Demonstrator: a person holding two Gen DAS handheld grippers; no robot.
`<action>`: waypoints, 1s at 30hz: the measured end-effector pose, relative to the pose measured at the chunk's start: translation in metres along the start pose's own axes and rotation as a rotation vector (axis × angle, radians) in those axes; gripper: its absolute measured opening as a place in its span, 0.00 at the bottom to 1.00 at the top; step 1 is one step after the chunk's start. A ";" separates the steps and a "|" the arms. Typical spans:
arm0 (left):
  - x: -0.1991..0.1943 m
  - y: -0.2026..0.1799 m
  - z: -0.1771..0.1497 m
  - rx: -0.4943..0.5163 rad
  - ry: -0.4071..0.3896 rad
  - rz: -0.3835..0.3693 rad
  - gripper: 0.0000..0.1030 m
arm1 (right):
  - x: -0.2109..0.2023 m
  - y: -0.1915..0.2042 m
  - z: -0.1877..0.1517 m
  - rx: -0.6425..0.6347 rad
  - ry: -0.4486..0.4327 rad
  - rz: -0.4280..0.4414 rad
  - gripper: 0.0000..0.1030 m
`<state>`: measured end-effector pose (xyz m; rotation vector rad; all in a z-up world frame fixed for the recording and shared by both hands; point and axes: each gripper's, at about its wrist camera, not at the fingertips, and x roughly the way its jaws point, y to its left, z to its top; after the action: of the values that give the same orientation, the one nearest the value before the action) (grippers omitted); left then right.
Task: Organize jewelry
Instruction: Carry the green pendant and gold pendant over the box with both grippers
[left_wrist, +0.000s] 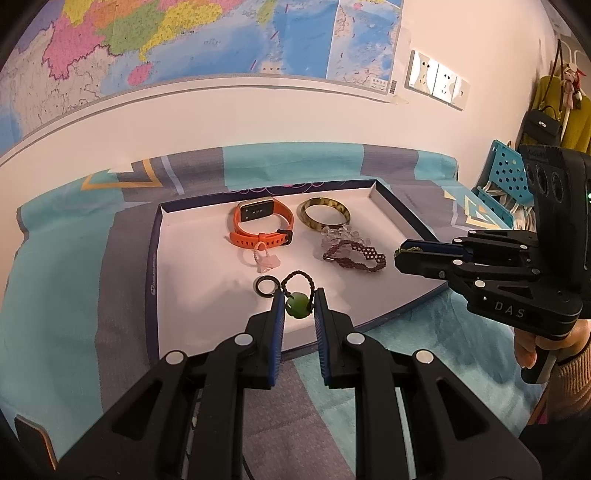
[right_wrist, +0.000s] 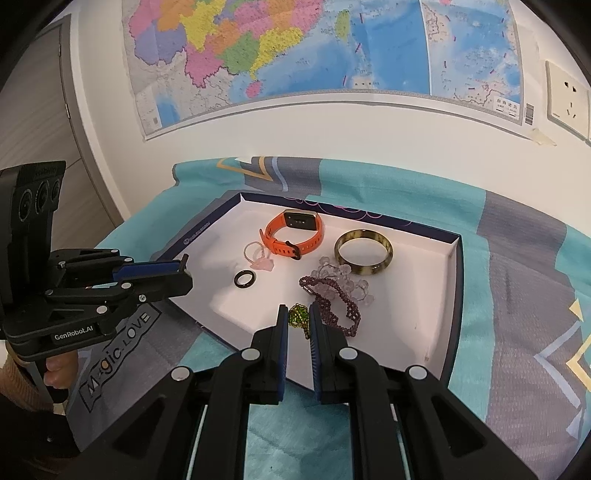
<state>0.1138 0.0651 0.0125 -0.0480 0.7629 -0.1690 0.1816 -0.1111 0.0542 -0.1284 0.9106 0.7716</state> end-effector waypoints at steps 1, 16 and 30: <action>0.001 0.000 0.000 0.000 0.001 0.001 0.16 | 0.001 -0.001 0.001 0.000 0.001 -0.001 0.09; 0.019 0.008 0.004 -0.012 0.033 0.024 0.16 | 0.021 -0.008 0.005 -0.004 0.033 -0.013 0.09; 0.035 0.010 0.006 -0.014 0.061 0.038 0.16 | 0.042 -0.008 0.013 -0.031 0.072 -0.022 0.09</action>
<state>0.1438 0.0685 -0.0080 -0.0423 0.8250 -0.1297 0.2110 -0.0881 0.0291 -0.1938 0.9643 0.7650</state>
